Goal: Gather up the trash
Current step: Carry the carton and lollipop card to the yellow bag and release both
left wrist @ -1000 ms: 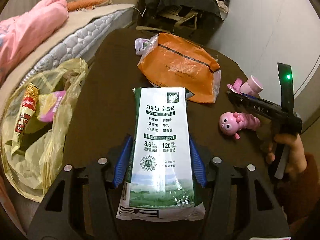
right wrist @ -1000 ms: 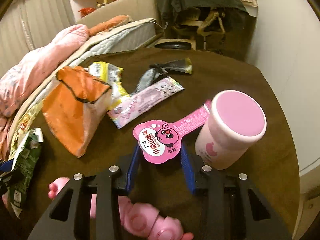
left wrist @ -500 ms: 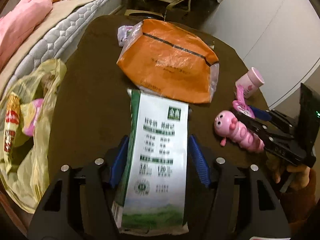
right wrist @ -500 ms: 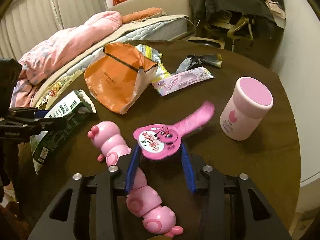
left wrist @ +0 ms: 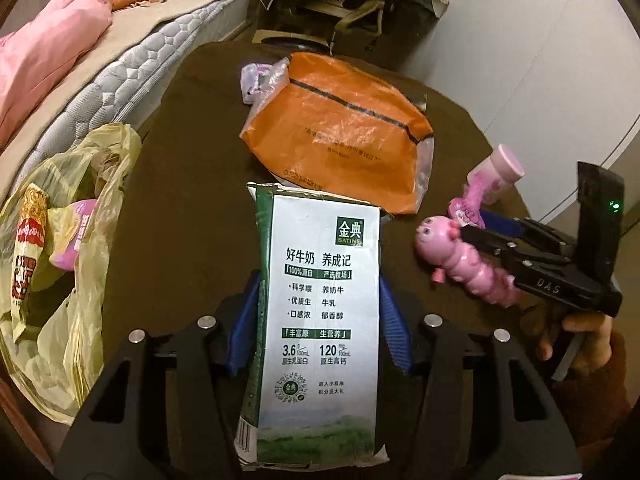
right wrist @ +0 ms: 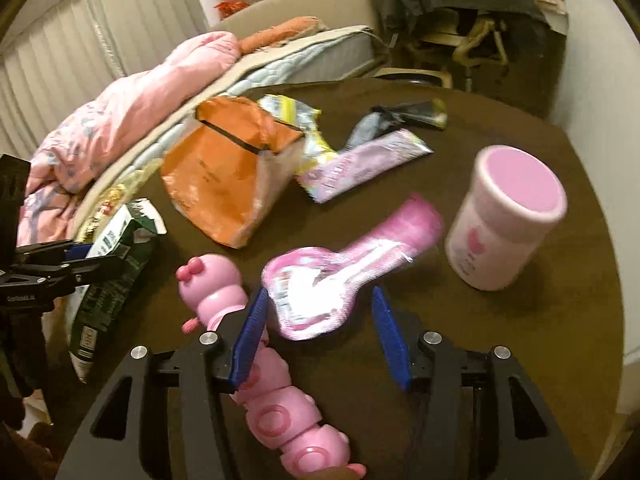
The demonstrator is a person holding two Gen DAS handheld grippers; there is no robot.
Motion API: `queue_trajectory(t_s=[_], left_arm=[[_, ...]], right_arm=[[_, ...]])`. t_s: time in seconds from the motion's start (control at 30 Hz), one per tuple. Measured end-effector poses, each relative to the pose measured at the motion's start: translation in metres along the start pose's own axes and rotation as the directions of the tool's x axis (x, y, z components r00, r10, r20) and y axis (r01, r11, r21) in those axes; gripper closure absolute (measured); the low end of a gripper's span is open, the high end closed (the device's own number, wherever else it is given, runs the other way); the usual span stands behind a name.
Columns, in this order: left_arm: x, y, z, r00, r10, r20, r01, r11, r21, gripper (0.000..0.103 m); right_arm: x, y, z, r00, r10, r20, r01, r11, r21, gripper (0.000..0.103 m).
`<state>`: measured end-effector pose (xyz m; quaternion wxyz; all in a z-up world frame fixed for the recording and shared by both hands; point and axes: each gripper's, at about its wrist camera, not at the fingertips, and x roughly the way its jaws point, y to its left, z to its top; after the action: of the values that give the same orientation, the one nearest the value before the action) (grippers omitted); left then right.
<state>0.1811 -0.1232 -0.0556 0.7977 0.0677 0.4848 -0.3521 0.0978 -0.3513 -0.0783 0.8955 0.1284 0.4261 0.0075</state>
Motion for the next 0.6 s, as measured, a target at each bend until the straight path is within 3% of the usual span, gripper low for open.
queue_trajectory(t_s=[0.1, 0.27, 0.33, 0.6], left_arm=[[-0.007, 0.0, -0.003, 0.999, -0.009, 0.031, 0.009, 1.0, -0.015, 0.051], [-0.024, 0.004, -0.006, 0.995, -0.024, 0.092, 0.028, 0.999, -0.041, 0.052], [-0.032, 0.005, -0.006, 0.992, -0.03, 0.121, 0.037, 0.998, -0.052, 0.052], [-0.076, 0.006, -0.003, 0.96, 0.001, 0.281, 0.014, 0.999, -0.052, 0.052]], right_arm=[[0.01, 0.001, 0.007, 1.0, -0.028, -0.006, 0.028, 0.999, -0.015, 0.053], [0.004, 0.005, 0.013, 0.999, -0.038, 0.023, 0.038, 0.999, -0.039, 0.065], [-0.005, 0.009, 0.015, 0.998, -0.039, 0.049, 0.041, 0.998, -0.049, 0.065], [-0.052, 0.036, 0.028, 0.985, -0.042, 0.169, 0.062, 0.992, -0.114, 0.065]])
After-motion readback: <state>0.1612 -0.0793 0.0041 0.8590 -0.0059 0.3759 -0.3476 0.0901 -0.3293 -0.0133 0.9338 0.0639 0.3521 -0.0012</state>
